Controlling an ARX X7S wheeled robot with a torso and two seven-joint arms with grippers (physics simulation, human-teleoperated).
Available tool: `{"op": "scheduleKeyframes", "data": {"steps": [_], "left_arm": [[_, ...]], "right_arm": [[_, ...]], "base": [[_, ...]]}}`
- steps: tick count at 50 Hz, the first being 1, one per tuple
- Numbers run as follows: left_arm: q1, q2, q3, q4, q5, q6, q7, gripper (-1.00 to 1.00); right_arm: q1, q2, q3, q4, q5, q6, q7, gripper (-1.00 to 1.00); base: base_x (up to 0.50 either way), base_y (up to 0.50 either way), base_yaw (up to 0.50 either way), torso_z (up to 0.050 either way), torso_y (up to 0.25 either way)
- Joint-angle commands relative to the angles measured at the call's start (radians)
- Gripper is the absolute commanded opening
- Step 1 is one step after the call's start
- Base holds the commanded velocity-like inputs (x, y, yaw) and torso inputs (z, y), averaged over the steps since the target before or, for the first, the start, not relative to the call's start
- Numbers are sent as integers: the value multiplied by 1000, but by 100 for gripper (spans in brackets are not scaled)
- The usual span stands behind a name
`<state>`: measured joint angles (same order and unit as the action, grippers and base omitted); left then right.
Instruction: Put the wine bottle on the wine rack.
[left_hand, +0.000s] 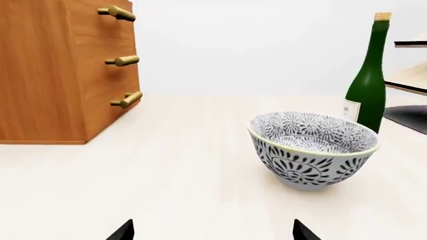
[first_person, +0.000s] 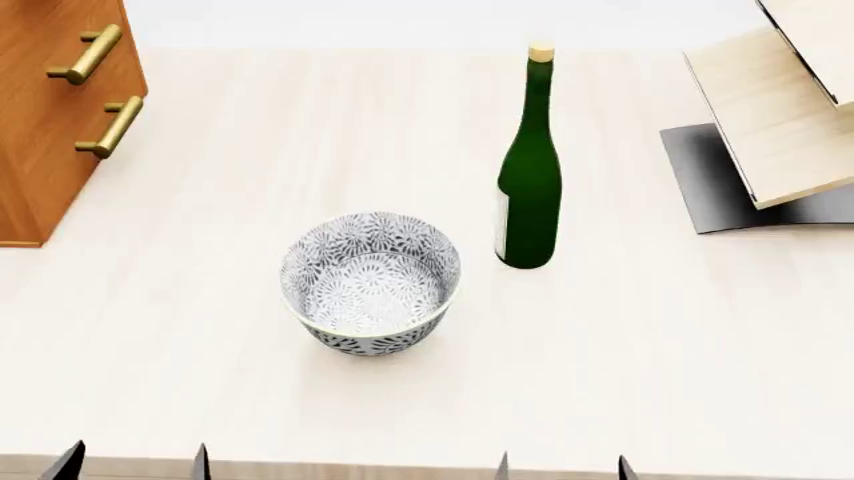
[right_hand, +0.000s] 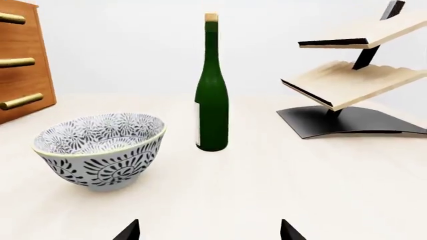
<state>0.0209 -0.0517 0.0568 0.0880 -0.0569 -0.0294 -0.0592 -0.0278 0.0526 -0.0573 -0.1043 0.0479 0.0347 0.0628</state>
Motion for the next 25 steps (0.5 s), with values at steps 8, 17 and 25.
{"op": "scheduleKeyframes", "data": {"steps": [8,17,25], "left_arm": [[89,-45,22,366,-6,-86,-68,100],[138,-62,30,536,16,-93,-101,100],[178,-70,32,597,34,15,-131,100]], "right_arm": [[-105,47,-33,-377,20,74,44,100],[-156,65,-39,-523,28,49,63,100],[-196,84,-53,-614,10,-4,73,100]], "base": [[0,0,0,0,0],[0,0,0,0,0],[0,0,0,0,0]]}}
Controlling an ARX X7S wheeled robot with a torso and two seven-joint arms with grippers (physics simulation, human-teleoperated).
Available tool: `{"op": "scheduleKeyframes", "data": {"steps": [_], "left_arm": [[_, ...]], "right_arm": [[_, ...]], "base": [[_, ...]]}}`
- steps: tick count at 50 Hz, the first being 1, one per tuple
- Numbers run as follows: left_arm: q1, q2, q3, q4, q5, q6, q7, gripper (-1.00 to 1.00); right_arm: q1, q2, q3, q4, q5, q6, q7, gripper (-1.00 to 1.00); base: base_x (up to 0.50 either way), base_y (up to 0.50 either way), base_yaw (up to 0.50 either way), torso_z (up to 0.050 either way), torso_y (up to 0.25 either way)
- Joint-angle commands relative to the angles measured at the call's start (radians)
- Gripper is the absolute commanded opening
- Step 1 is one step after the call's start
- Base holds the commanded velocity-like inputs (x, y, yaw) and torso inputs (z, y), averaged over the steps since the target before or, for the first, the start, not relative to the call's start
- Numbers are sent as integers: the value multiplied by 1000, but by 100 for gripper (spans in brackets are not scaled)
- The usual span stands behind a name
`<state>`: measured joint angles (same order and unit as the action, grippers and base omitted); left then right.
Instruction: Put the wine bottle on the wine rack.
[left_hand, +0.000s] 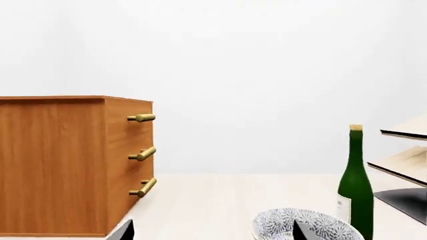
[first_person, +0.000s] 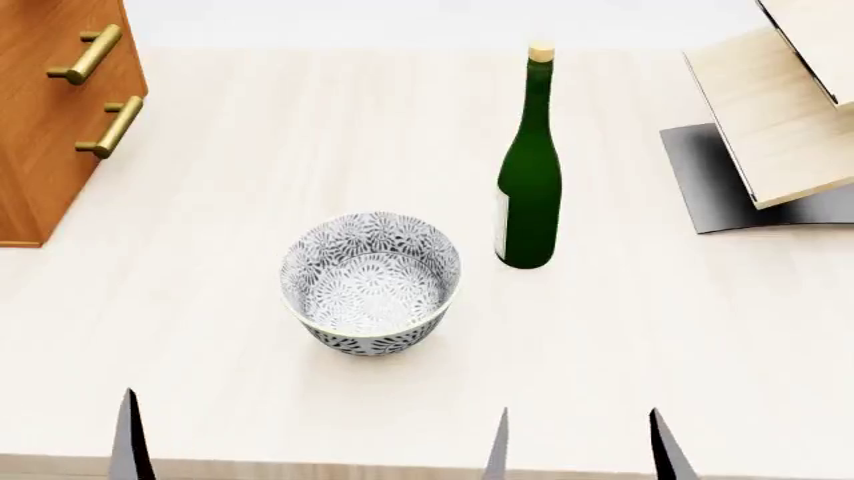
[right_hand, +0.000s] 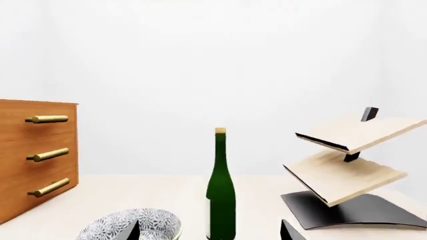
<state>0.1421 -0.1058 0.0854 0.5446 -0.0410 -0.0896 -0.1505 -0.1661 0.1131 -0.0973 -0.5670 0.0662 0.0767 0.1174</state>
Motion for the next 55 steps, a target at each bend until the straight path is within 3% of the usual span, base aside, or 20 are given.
{"op": "scheduleKeyframes", "data": {"steps": [1,27,55], "left_arm": [[60,-19,7,143,33,85,-44,100],[116,-45,13,175,47,298,-94,100],[113,-70,36,179,30,291,-119,100]], "right_arm": [[-63,26,-12,-166,-1,-44,18,100],[-131,49,-25,-210,-27,-314,37,100],[-116,73,-50,-185,-27,-295,60,100]], "base": [[0,0,0,0,0],[0,0,0,0,0],[117,0,0,0,0]]}}
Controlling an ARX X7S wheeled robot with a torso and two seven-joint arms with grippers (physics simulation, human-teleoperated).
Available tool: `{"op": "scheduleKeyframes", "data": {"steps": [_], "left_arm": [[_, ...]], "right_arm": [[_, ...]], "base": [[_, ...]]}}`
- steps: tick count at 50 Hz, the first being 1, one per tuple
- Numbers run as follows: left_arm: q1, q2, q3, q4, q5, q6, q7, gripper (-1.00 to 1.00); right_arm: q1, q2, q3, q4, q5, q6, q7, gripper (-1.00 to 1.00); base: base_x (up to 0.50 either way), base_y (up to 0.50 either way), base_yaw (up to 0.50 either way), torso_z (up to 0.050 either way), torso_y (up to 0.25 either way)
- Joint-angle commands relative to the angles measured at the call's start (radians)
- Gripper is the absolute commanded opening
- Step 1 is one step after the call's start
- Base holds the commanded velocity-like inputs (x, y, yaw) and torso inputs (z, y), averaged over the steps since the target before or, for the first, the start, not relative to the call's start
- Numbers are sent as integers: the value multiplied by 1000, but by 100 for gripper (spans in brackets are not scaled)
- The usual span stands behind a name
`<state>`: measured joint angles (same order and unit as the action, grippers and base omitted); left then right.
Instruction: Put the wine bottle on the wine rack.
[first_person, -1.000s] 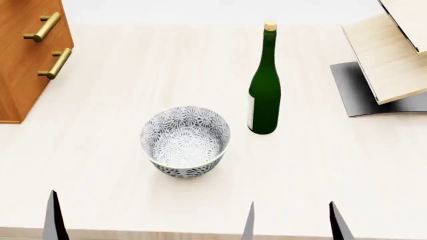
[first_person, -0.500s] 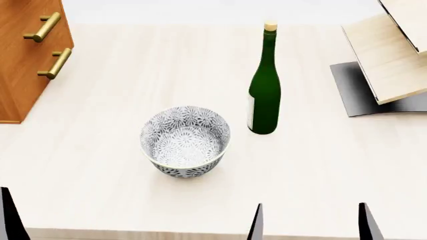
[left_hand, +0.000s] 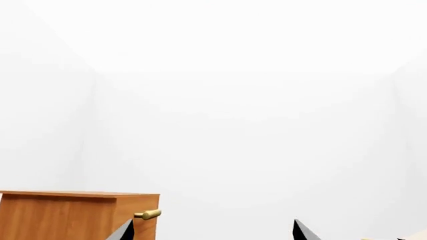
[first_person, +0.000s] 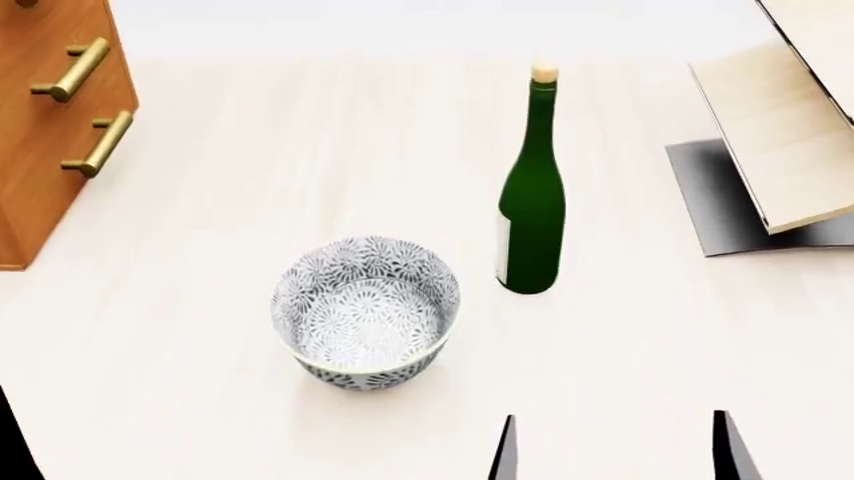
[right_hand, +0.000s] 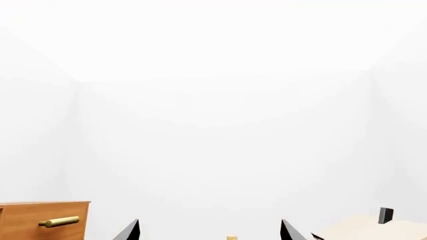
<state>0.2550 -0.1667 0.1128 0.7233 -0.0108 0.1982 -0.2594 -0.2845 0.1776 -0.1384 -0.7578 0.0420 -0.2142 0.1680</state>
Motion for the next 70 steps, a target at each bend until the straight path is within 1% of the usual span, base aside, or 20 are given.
{"op": "scheduleKeyframes", "data": {"steps": [1,70], "left_arm": [[-1,-10,9,-7,1,9,-11,100],[-6,-57,47,-11,3,17,-64,100]], "right_arm": [[2,10,-8,8,-1,-6,10,100],[12,55,-37,15,7,-7,64,100]], "base": [[172,0,0,0,0],[174,0,0,0,0]]}}
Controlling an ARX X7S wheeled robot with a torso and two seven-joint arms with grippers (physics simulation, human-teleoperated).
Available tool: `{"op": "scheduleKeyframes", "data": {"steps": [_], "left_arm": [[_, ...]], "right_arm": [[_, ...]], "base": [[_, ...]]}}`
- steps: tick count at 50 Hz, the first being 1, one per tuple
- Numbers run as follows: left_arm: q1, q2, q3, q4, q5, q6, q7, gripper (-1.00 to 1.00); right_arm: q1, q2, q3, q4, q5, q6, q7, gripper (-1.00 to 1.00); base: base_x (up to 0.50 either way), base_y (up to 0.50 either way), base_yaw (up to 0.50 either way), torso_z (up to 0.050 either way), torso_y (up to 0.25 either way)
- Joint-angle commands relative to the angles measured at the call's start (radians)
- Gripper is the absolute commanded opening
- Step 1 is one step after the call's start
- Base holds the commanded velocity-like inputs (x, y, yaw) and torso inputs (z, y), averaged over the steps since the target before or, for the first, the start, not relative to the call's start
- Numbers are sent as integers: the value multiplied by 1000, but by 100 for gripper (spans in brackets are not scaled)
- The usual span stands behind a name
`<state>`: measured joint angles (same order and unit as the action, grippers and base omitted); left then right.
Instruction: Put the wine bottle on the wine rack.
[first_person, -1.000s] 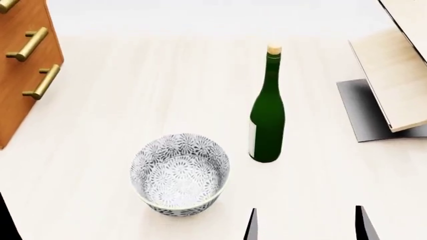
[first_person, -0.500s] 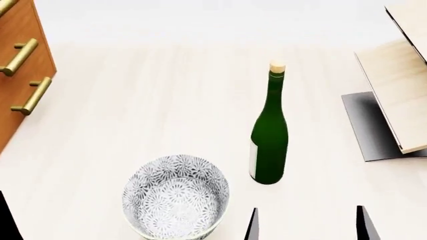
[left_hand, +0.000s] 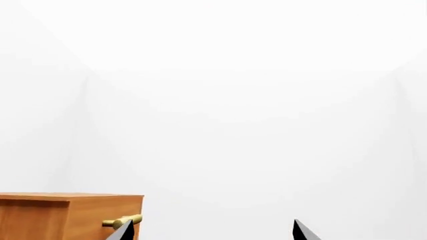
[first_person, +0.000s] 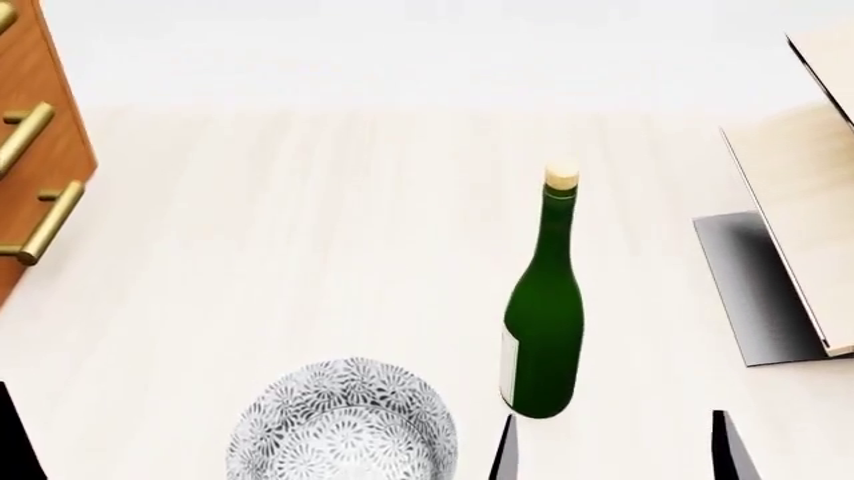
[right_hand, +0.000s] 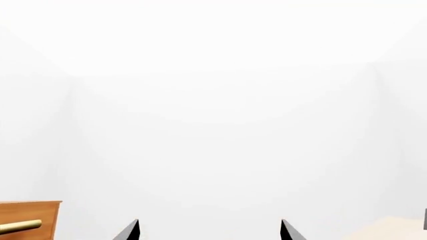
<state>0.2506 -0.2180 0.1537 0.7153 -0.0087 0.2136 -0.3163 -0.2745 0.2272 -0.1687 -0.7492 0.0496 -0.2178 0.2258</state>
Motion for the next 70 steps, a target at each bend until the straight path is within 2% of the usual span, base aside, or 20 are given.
{"op": "scheduleKeyframes", "data": {"steps": [1,40,47,70], "left_arm": [[-2,-7,7,-5,-1,2,-7,100],[-5,-27,24,-4,-3,1,-30,100],[-7,-30,26,-6,-4,2,-34,100],[-9,-42,34,-5,-4,1,-48,100]], "right_arm": [[2,5,-9,8,-2,-5,7,100],[11,20,-22,16,1,10,39,100],[22,28,-23,10,61,57,37,100],[23,47,-32,7,91,62,40,100]], "base": [[176,0,0,0,0],[173,0,0,0,0],[0,0,0,0,2],[0,-23,0,0,0]]}}
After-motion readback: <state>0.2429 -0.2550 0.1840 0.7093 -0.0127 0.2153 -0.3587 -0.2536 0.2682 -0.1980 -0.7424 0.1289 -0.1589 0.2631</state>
